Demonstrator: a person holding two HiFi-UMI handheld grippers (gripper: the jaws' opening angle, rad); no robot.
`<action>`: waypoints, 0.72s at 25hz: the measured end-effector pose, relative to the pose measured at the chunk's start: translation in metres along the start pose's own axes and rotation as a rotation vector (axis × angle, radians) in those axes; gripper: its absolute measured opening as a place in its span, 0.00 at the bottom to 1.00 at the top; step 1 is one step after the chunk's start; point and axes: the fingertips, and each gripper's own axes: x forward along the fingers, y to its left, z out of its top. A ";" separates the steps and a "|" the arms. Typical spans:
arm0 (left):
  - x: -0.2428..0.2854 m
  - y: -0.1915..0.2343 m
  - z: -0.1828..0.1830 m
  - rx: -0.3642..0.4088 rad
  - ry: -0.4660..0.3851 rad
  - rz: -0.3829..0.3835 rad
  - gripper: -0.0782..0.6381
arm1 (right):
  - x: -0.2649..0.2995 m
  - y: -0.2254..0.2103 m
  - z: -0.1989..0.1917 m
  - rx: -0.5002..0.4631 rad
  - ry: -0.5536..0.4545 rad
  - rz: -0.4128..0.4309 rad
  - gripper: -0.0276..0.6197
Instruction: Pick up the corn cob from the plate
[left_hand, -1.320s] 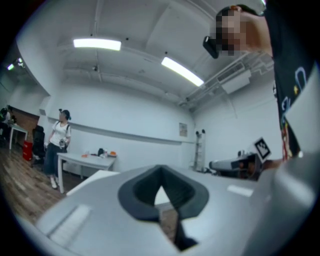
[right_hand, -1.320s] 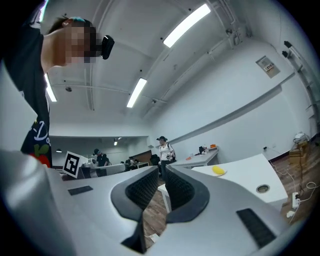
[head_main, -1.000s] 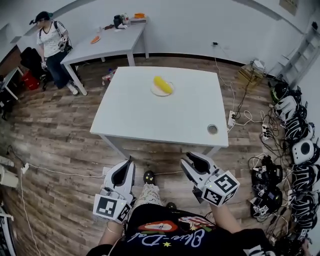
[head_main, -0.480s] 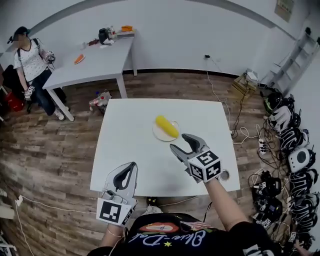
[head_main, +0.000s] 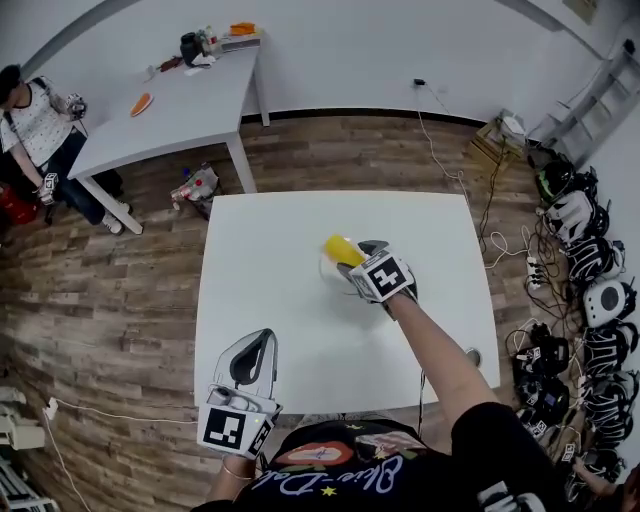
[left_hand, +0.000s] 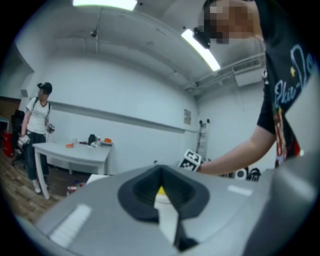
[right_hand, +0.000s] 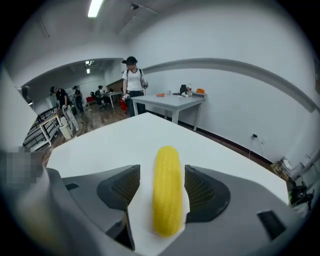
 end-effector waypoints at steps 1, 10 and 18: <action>0.001 0.002 0.001 -0.006 0.000 0.011 0.10 | 0.008 -0.005 -0.001 -0.011 0.024 0.002 0.44; -0.005 0.030 -0.004 -0.093 -0.001 0.118 0.10 | 0.061 -0.012 -0.013 -0.053 0.159 0.056 0.44; -0.015 0.028 0.006 -0.087 -0.017 0.166 0.10 | 0.045 -0.017 -0.015 0.034 0.111 0.070 0.44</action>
